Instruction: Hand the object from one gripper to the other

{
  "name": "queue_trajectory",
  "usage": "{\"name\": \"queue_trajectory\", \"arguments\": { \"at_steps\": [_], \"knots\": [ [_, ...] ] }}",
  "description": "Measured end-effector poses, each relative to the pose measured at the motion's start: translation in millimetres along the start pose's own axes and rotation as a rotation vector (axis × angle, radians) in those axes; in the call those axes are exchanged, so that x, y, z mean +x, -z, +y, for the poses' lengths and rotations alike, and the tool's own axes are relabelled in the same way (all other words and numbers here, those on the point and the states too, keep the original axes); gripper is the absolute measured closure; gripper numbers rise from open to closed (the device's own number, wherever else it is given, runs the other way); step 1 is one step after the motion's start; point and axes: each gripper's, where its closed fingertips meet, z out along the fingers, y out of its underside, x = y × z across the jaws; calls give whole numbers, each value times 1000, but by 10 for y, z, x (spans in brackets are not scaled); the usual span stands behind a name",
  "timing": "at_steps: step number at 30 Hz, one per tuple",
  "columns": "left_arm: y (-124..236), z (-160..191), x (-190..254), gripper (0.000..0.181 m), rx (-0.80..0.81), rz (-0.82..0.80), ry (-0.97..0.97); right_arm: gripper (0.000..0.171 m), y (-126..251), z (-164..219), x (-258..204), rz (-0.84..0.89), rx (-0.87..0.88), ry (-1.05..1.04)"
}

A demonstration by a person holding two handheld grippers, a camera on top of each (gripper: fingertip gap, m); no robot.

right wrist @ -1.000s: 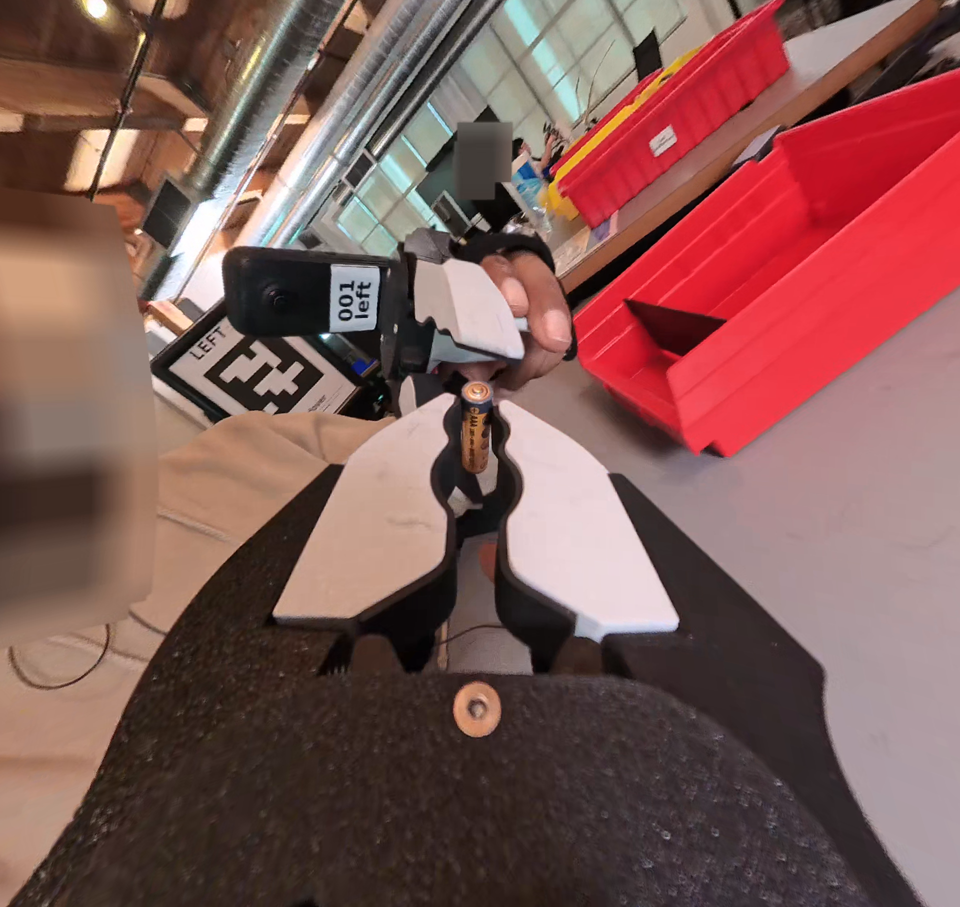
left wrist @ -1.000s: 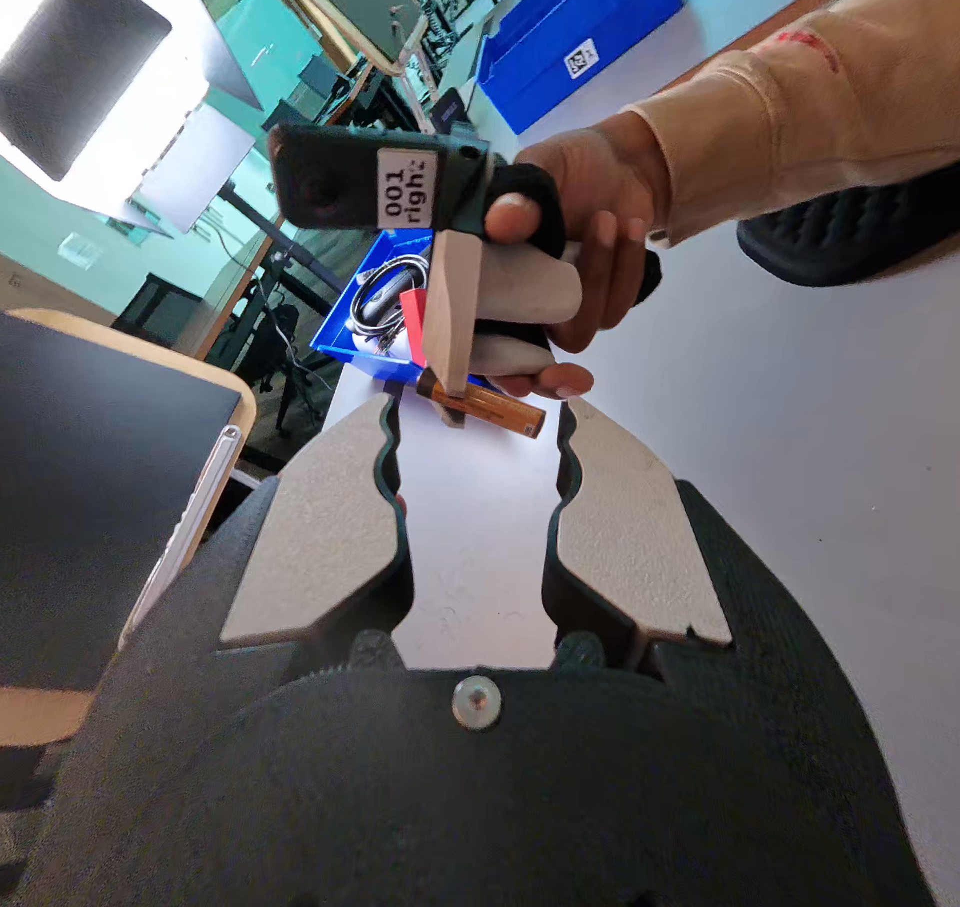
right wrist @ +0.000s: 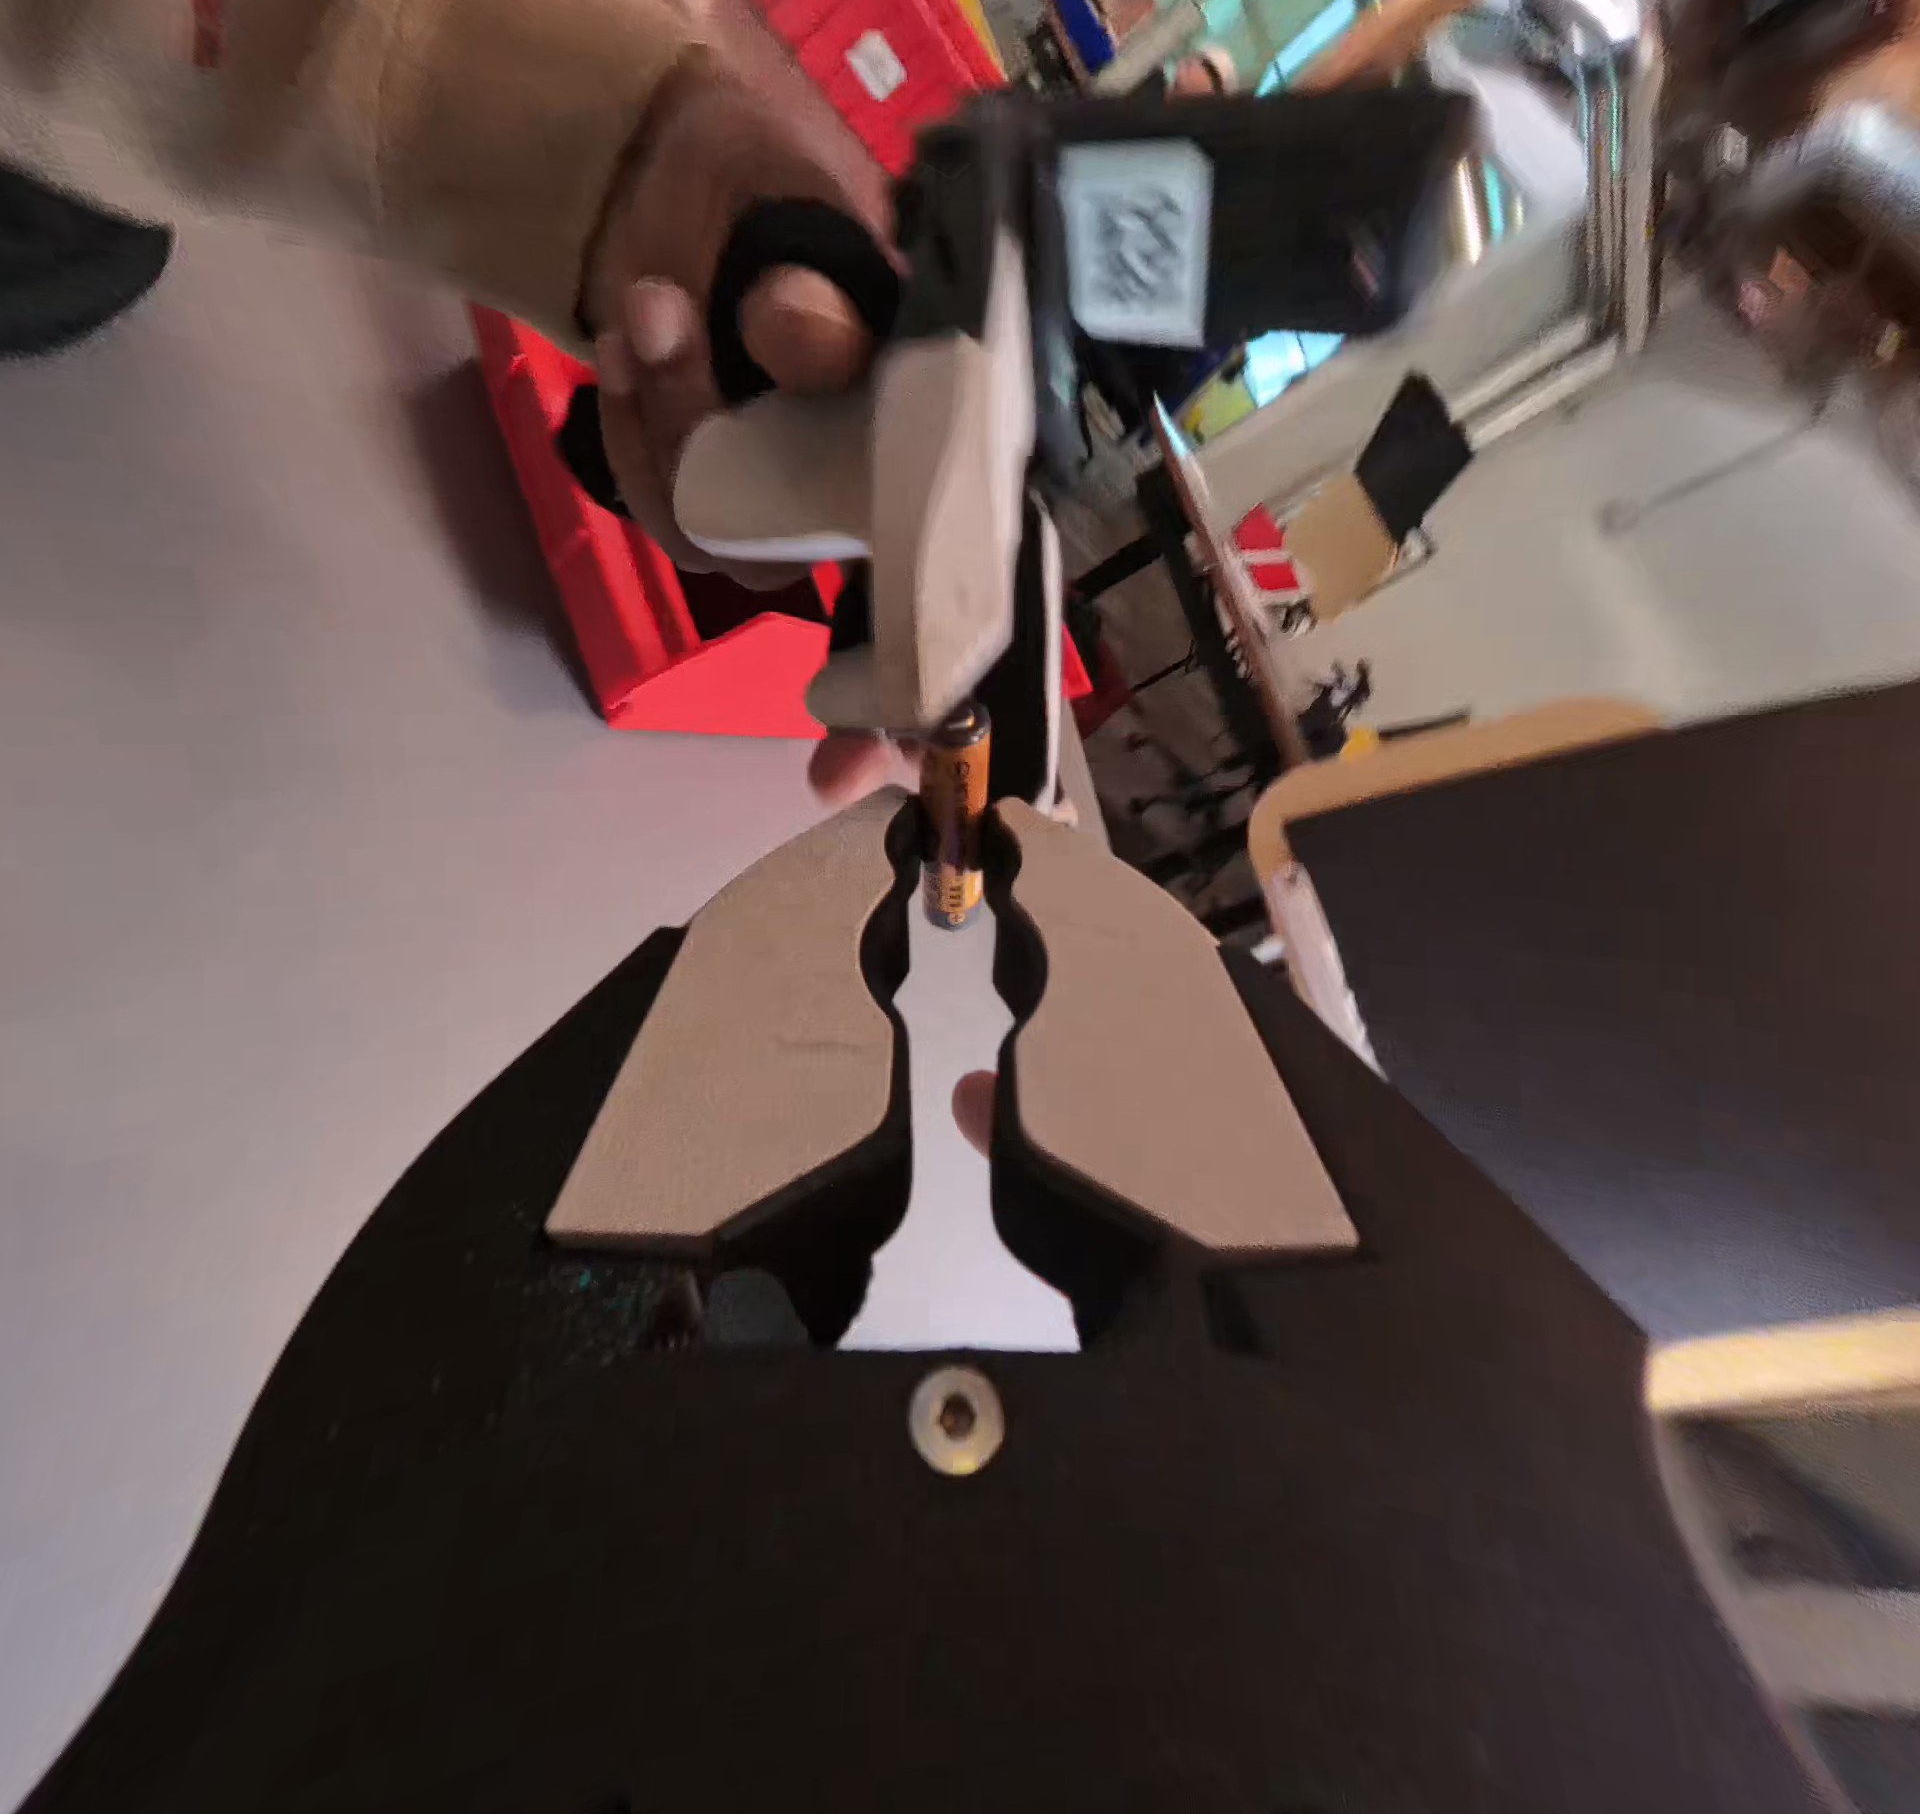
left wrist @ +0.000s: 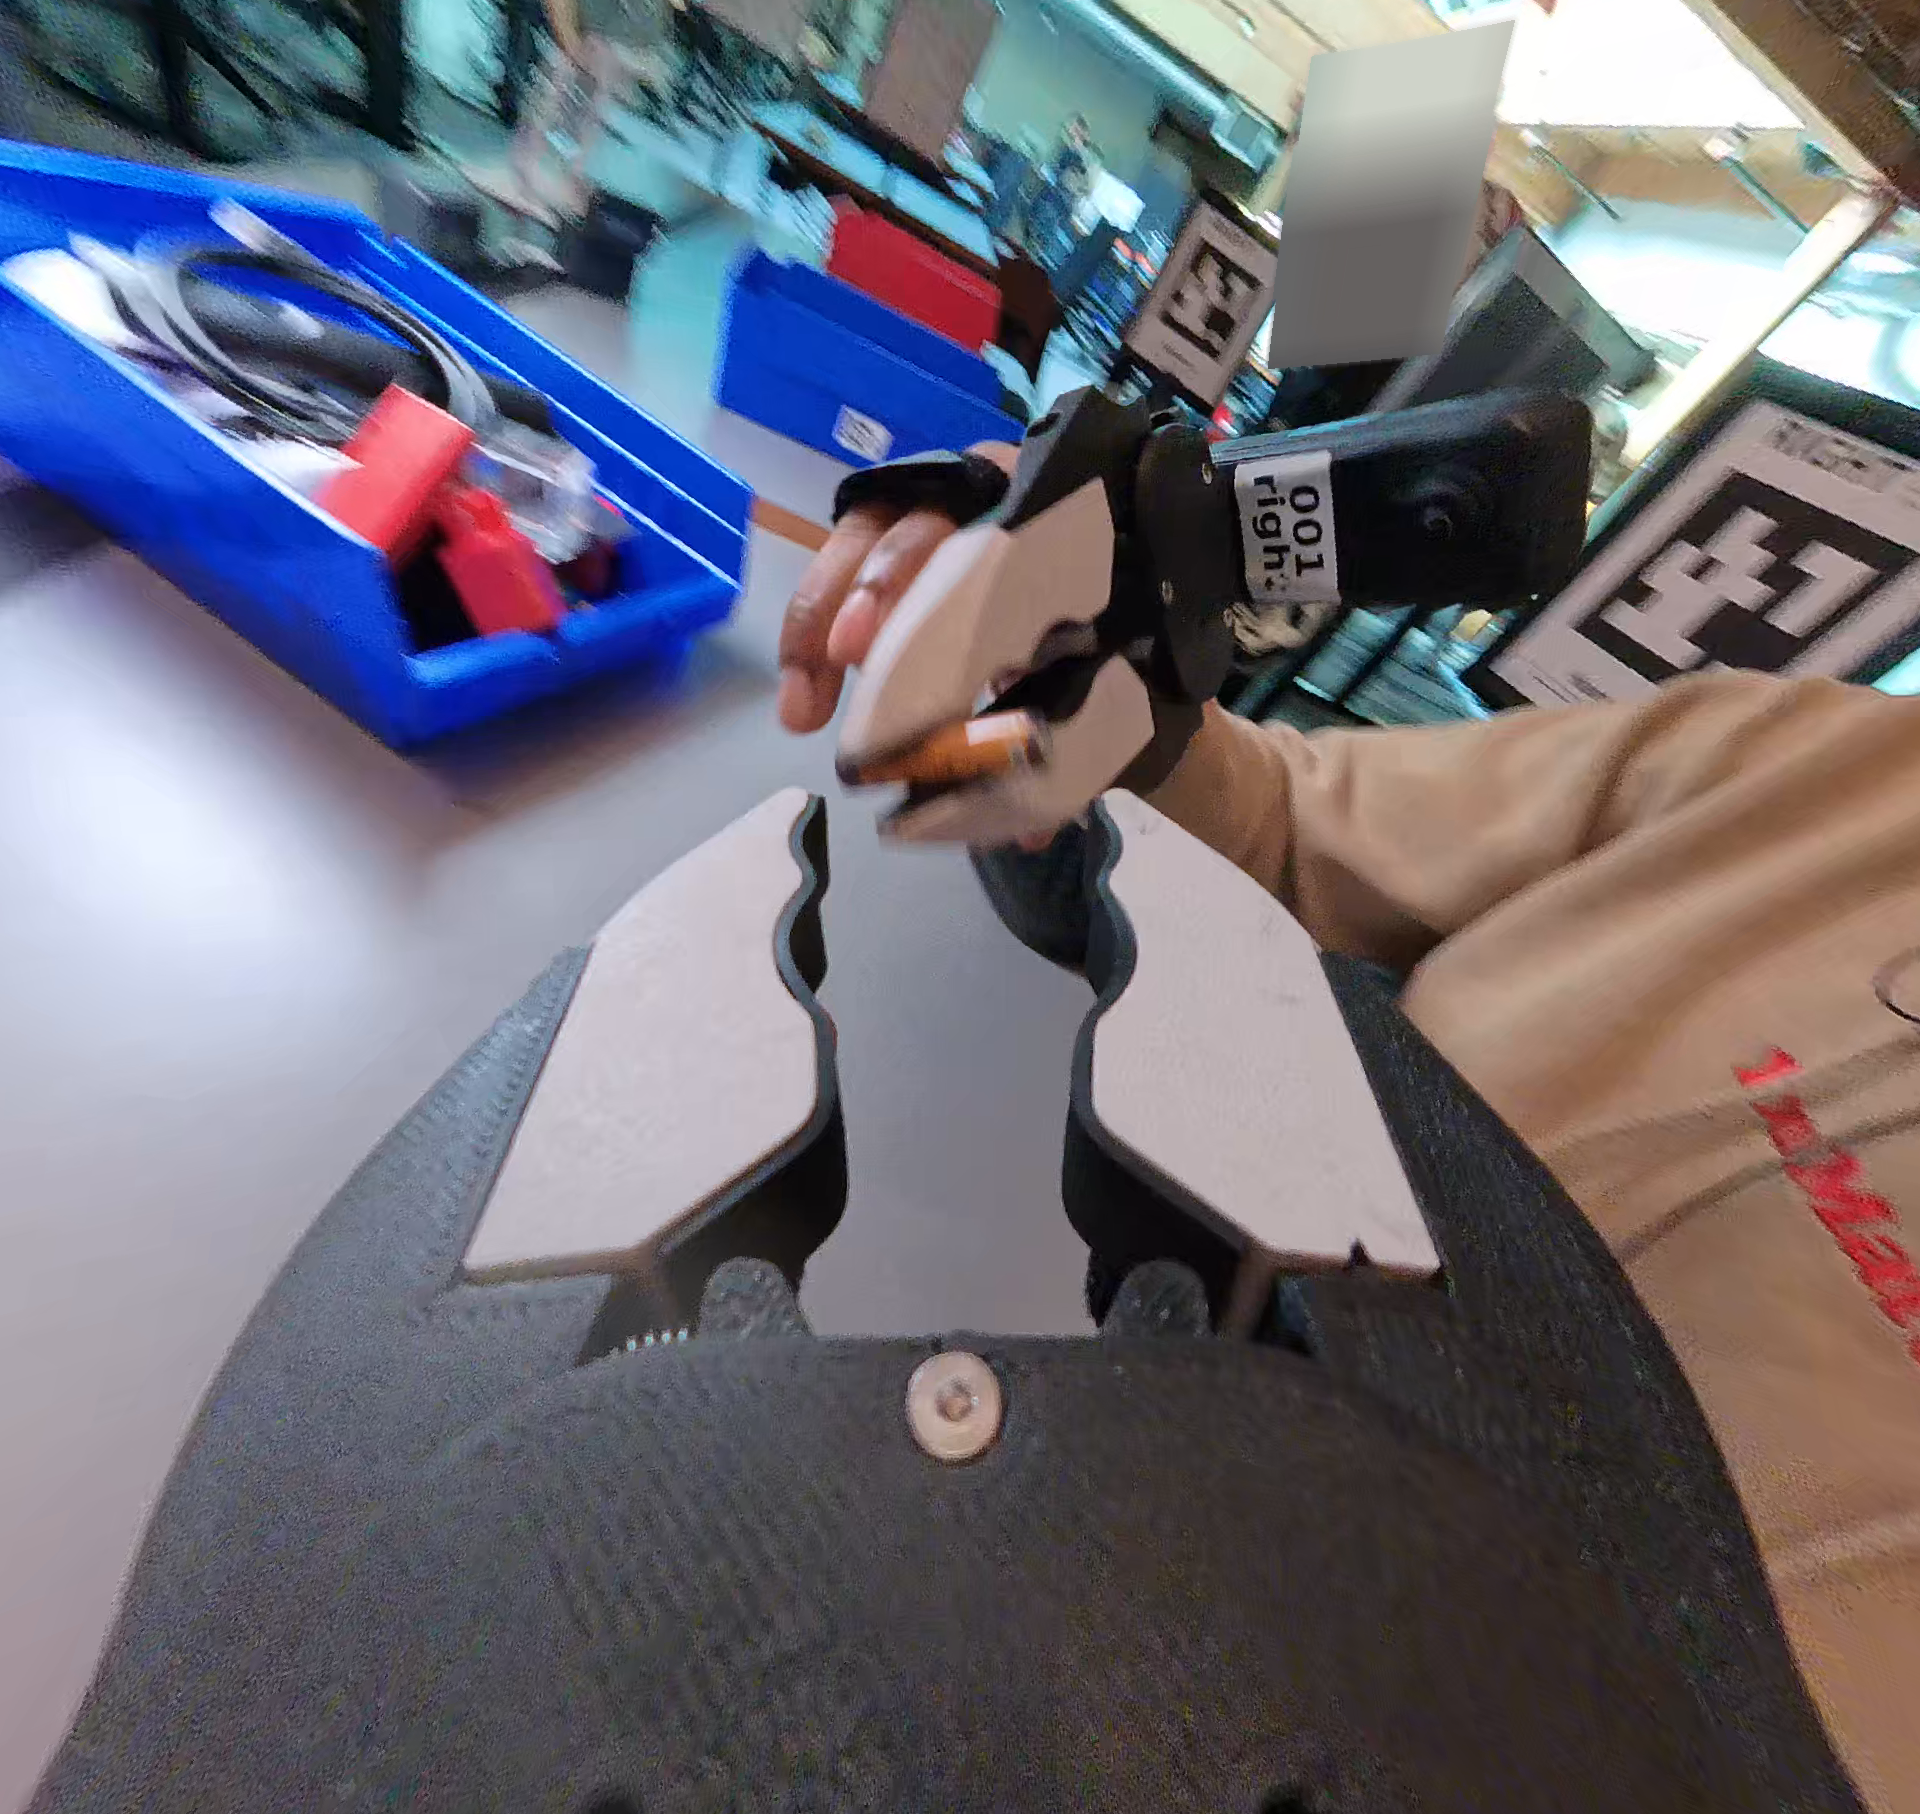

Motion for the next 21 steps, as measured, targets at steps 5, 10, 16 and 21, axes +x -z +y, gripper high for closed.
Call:
{"name": "queue_trajectory", "arguments": {
  "at_steps": [5, 10, 16, 21],
  "knots": [
    [482, -339, -317, 134, 98, -381, -257, 161, 564, 1201, 805, 204, -393, -397],
    [795, -534, -391, 136, 126, -610, -421, 160, 1513, 2753, 999, 283, -950, -715],
    [839, -533, -422, 138, 113, -648, -452, 144, 1945, 3345, 984, 269, -1135, -848],
    [856, -498, -462, 138, 81, -690, -472, 124, 1912, 2918, 1534, 442, -887, -774]
  ]
}}
